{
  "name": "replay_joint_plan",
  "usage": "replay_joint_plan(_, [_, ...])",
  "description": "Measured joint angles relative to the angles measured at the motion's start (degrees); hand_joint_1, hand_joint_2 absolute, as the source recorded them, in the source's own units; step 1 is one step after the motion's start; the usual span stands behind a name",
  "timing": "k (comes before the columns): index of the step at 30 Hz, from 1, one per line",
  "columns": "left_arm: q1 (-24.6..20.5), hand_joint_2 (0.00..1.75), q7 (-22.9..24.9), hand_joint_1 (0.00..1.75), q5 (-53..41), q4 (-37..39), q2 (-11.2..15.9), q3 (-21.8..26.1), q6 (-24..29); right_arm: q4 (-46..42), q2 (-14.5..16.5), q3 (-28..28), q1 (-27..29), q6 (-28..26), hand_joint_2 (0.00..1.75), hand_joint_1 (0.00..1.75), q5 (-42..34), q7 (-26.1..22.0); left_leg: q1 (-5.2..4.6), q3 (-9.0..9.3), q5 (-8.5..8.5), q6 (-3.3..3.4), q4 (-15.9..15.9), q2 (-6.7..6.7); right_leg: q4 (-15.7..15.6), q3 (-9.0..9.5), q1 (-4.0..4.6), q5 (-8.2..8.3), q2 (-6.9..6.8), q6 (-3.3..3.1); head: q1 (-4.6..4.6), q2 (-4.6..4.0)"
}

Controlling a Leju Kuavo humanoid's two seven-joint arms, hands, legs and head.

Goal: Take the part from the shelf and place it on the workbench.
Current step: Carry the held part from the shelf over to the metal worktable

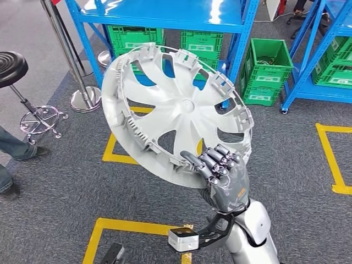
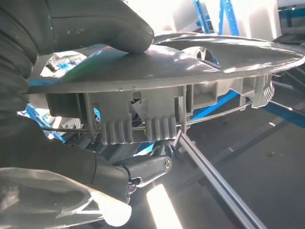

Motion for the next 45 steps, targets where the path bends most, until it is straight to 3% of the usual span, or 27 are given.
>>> replay_joint_plan(8, [0.0, 0.0, 0.1, 0.0, 0.0, 0.0, 0.0, 0.0, -0.1, 0.0, 0.0, 0.2, 0.0, 0.0, 1.75, 1.75, -0.7, 0.0, -0.44, -0.38, 0.35, 0.69, 0.2, 0.01, -0.7, -0.03, -0.41, 0.9, 0.03, 1.08, -0.03, 0.0])
replay_joint_plan(14, [-0.1, 0.0, 0.1, 0.0, 0.0, 0.0, 0.1, 0.0, -0.1, 0.0, 0.0, 0.3, 0.0, 0.0, 1.75, 1.75, -0.8, 0.0, -0.39, -0.56, 1.03, 1.92, -0.1, 0.23, -0.8, -0.4, -0.58, 1.22, 0.14, 2.38, -0.05, 0.0])
replay_joint_plan(16, [-0.1, 0.0, 0.1, 0.0, 0.0, 0.0, 0.0, 0.0, -0.1, 0.0, 0.0, 0.3, 0.0, 0.0, 1.75, 1.75, -0.9, 0.0, 0.02, -0.47, 1.77, 2.46, -1.1, 0.68, 2.1, -1.94, -0.58, -0.96, 0.26, 2.67, 0.11, 0.0])
replay_joint_plan(18, [-0.1, 0.0, 0.1, 0.0, 0.0, 0.0, -0.1, 0.0, -0.1, 0.0, 0.0, 0.3, 0.1, 0.0, 1.75, 1.75, -0.8, 0.0, 0.14, -0.67, 2.04, 2.65, -1.3, 1.21, 9.2, -5.08, -0.82, -4.83, 0.27, 2.99, 0.23, 0.0])
replay_joint_plan(20, [-0.1, 0.0, 0.1, 0.0, 0.0, 0.0, -0.1, 0.0, -0.1, 0.0, 0.0, 0.3, 0.2, 0.0, 1.75, 1.75, -0.8, 0.0, 0.19, -0.86, 2.08, 2.52, -1.2, 1.88, 14.6, -7.16, -1.13, -6.66, 0.2, 3.4, 0.22, 0.0])
replay_joint_plan(21, [0.0, 0.0, 0.1, 0.0, 0.0, 0.0, -0.2, 0.0, -0.1, 0.0, -0.1, 0.3, 0.3, 0.0, 1.75, 1.75, -0.8, 0.0, 0.27, -0.91, 2.06, 2.38, -1.1, 2.24, 14.3, -6.73, -1.3, -6.04, 0.1, 3.58, 0.22, 0.0])
replay_joint_plan(22, [0.0, 0.0, 0.1, 0.0, 0.0, 0.0, -0.2, 0.0, -0.1, 0.0, -0.1, 0.3, 0.3, 0.0, 1.75, 1.75, -0.8, 0.0, 0.4, -0.94, 1.97, 2.15, -0.9, 2.59, 11.7, -5.18, -1.46, -4.56, -0.16, 3.71, 0.21, 0.0])
replay_joint_plan(24, [-0.1, 0.0, 0.1, 0.0, 0.0, 0.0, -0.3, 0.0, -0.1, 0.0, -0.1, 0.3, 0.2, 0.0, 1.75, 1.75, -0.8, 0.0, 0.53, -1.0, 1.59, 1.37, -0.3, 3.23, 3.9, -0.85, -1.49, -1.82, -1.83, 3.89, 0.3, 0.0])
replay_joint_plan(26, [-0.1, 0.0, 0.1, 0.0, 0.0, 0.0, -0.2, 0.0, -0.1, 0.0, -0.1, 0.3, 0.1, 0.0, 1.75, 1.75, -0.8, 0.0, 0.38, -1.13, 1.34, 0.43, 0.3, 3.82, 0.1, 1.34, -1.23, -1.17, -2.85, 3.27, 0.34, 0.0])
replay_joint_plan(28, [-0.1, 0.0, 0.1, 0.0, 0.0, 0.0, -0.3, 0.1, -0.1, 0.0, -0.1, 0.2, 0.2, 0.0, 1.75, 1.75, -0.7, 0.1, 0.33, -1.21, 1.37, -0.23, 0.4, 4.55, 0.2, 1.17, -1.05, -1.13, -1.98, 2.25, 0.31, 0.0])
replay_joint_plan(30, [-0.1, 0.0, 0.1, 0.0, 0.0, 0.0, -0.3, 0.1, -0.1, -0.1, -0.1, 0.1, 0.2, 0.0, 1.75, 1.75, -0.7, 0.1, 0.6, -1.48, 0.37, -0.84, 1.3, 3.79, 0.1, 0.86, -1.13, -0.8, -1.03, 1.45, 0.27, 0.0])
replay_joint_plan(32, [-0.1, 0.0, 0.1, 0.0, 0.0, 0.0, -0.3, 0.1, -0.1, -0.1, 0.0, 0.1, 0.1, 0.0, 1.75, 1.75, -0.6, 0.1, 0.8, -3.3, -3.1, -1.26, 6.2, 1.69, 0.0, 0.67, -1.22, -0.45, -0.09, 0.68, 0.19, 0.0])
replay_joint_plan(34, [0.0, 0.0, 0.1, 0.0, 0.0, 0.0, -0.2, 0.1, -0.1, -0.1, 0.0, 0.1, 0.1, 0.0, 1.75, 1.75, -0.4, 0.0, 0.8, -6.38, -6.96, -1.2, 13.9, 0.68, 0.0, 0.36, -1.06, -0.22, 1.03, 0.21, 0.13, 0.0])
replay_joint_plan(35, [0.0, 0.0, 0.1, 0.0, 0.0, 0.0, -0.2, 0.1, -0.1, -0.1, 0.0, 0.1, 0.2, 0.0, 1.75, 1.75, -0.4, 0.0, 0.8, -7.36, -7.73, -1.09, 16.4, 0.58, 0.0, 0.22, -0.96, -0.1, 1.66, 0.11, 0.13, 0.0])
replay_joint_plan(36, [0.1, 0.0, 0.1, 0.0, 0.0, 0.0, -0.2, 0.1, -0.1, -0.1, 0.0, 0.1, 0.2, 0.0, 1.75, 1.75, -0.4, 0.0, 0.8, -7.43, -7.37, -0.93, 16.9, 0.53, 0.1, 0.11, -0.88, 0.02, 2.33, 0.07, 0.13, 0.0])
replay_joint_plan(38, [0.0, 0.0, 0.1, 0.0, 0.0, 0.0, -0.2, 0.1, -0.1, -0.1, 0.0, 0.0, 0.2, 0.0, 1.75, 1.75, -0.2, 0.0, 0.81, -4.56, -3.96, -0.45, 11.5, -0.23, 0.1, 0.03, -0.8, 0.27, 3.76, 0.24, 0.11, 0.0])
replay_joint_plan(40, [0.0, 0.0, 0.1, 0.0, 0.0, 0.0, -0.1, 0.1, -0.1, -0.1, 0.0, -0.1, 0.2, 0.0, 1.75, 1.75, 0.0, 0.0, 0.97, -0.87, -1.24, -0.06, 4.0, -3.07, 0.2, -0.18, -0.75, 0.53, 5.07, 0.63, 0.19, 0.0])
replay_joint_plan(42, [0.0, 0.0, 0.1, 0.0, 0.0, 0.0, -0.1, 0.1, -0.1, -0.1, 0.0, -0.1, 0.1, 0.0, 1.75, 1.75, 0.1, 0.0, 0.97, 0.34, -0.8, 0.01, 0.9, -4.78, 0.2, -0.71, -0.86, 0.96, 6.22, 1.35, 0.22, 0.0])
replay_joint_plan(44, [0.0, 0.0, 0.2, 0.0, 0.0, 0.0, -0.2, 0.1, -0.1, -0.1, 0.0, -0.2, 0.2, 0.0, 1.75, 1.75, 0.2, 0.0, 0.92, 0.25, -0.4, 0.36, 0.6, -3.68, -0.1, -1.29, -1.1, 1.45, 7.23, 2.2, 0.19, 0.0])
replay_joint_plan(45, [-0.1, 0.0, 0.2, 0.0, 0.0, 0.0, -0.3, 0.1, -0.1, -0.1, 0.0, -0.2, 0.3, 0.0, 1.75, 1.75, 0.3, 0.0, 0.97, 0.24, -0.14, 0.71, 0.4, -3.0, 0.2, -1.71, -1.07, 1.23, 6.75, 2.51, 0.27, 0.0])
